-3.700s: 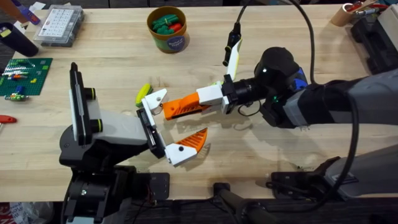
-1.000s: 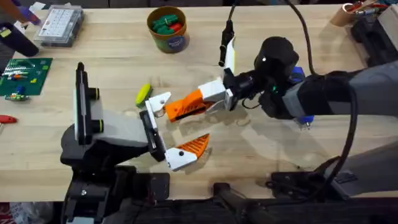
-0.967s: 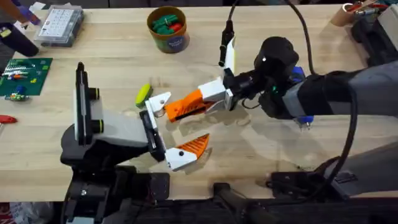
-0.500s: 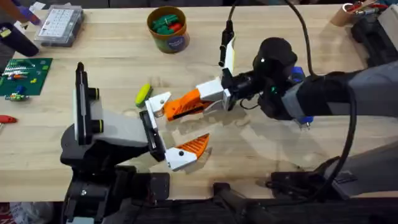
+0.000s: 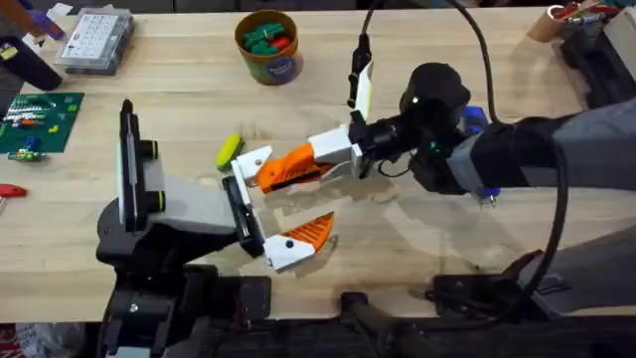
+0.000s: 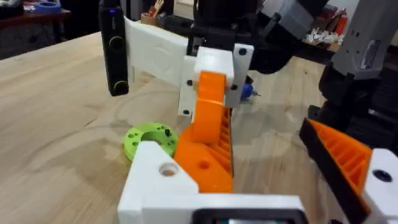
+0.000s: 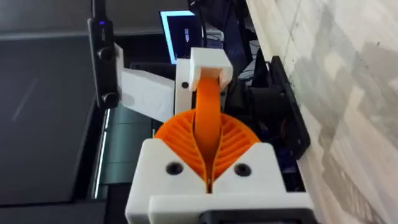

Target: Pick up the gripper from the table and insert it into the empty holder that is missing its gripper. Then pick up a screw, insert it into the mounting hole, and use the screwdriver to tighten it. Finally, clean up the table by picking up the vegetable and placing it into the bucket.

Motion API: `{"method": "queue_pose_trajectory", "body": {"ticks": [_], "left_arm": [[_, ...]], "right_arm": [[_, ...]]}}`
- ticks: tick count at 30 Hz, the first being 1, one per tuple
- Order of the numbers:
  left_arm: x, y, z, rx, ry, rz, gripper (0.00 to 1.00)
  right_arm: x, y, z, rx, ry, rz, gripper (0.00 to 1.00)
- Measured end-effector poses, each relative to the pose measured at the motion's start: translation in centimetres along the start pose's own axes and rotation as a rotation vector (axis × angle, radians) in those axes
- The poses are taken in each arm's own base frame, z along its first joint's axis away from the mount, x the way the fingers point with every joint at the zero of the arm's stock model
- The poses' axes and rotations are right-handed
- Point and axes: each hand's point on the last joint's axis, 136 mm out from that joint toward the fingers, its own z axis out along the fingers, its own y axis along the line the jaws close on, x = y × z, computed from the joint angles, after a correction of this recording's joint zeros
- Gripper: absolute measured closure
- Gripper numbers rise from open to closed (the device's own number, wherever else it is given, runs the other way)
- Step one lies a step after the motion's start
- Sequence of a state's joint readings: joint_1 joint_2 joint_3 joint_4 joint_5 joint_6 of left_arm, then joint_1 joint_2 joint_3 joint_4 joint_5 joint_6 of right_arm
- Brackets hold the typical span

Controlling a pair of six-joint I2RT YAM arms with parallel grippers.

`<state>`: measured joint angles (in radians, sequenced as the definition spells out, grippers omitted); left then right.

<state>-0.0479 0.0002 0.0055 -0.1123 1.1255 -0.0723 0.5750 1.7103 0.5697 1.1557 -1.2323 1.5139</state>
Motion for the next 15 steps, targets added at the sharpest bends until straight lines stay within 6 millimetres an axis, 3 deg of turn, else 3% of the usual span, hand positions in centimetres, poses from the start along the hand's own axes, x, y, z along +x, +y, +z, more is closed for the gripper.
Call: {"method": "queue_pose_trajectory", "body": {"ticks": [15], "left_arm": [[-0.01, 0.07, 0.0, -0.004, 0.0, 0.0, 0.014]], "right_arm": [[-0.11, -0.05, 0.35, 0.004, -0.008, 0.008, 0.984]]}}
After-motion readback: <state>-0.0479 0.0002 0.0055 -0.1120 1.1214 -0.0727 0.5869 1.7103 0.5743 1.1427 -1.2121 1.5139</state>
